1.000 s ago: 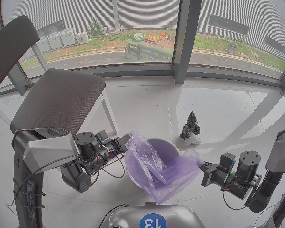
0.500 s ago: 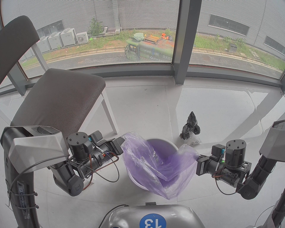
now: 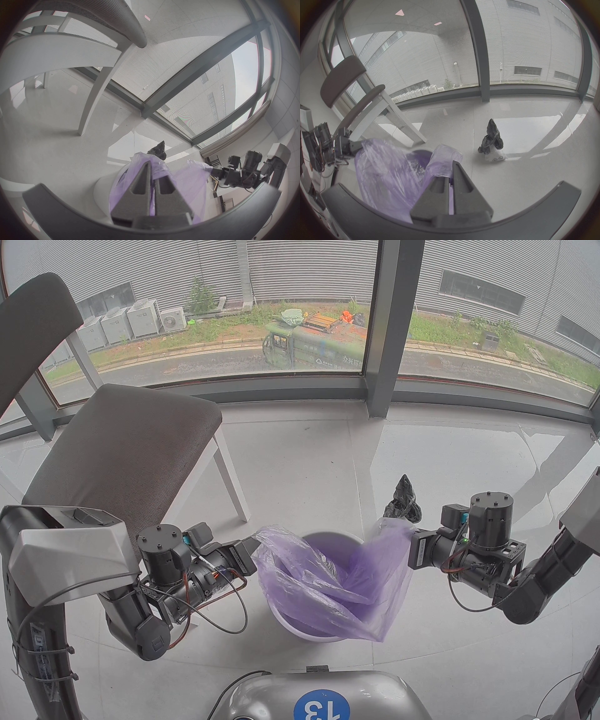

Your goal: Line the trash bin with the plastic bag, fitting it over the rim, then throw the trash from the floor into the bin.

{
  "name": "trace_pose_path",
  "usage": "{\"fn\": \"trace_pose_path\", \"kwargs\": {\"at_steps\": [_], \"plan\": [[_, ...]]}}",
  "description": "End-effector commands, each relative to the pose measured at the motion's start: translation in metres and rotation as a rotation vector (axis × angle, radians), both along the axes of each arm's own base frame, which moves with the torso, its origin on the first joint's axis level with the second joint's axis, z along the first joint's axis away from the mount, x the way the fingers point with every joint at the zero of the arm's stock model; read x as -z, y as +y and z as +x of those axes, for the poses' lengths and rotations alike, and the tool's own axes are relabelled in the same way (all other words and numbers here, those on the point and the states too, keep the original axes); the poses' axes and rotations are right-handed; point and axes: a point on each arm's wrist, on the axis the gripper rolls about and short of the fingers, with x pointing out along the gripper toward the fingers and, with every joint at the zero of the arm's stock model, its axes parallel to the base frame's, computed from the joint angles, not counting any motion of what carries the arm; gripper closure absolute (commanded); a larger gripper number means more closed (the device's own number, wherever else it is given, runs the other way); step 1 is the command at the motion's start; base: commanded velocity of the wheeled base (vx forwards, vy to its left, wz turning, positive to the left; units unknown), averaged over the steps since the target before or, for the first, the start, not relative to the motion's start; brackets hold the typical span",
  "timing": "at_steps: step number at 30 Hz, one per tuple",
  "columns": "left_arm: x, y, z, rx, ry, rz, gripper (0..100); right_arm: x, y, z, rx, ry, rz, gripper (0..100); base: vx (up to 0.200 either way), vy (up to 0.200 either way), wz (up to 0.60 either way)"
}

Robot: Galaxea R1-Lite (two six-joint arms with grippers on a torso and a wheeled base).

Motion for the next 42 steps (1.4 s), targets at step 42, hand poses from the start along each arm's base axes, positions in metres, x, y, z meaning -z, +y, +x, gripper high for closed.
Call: {"fn": "trace_pose_path", "kwargs": {"at_steps": [42], "plan": [[0.045, -0.031, 0.026, 0.044, 0.005, 0.024, 100, -0.013, -0.003, -0.093, -0.056, 0.005, 0.02, 100, 0.0, 0.0, 0.0]]}}
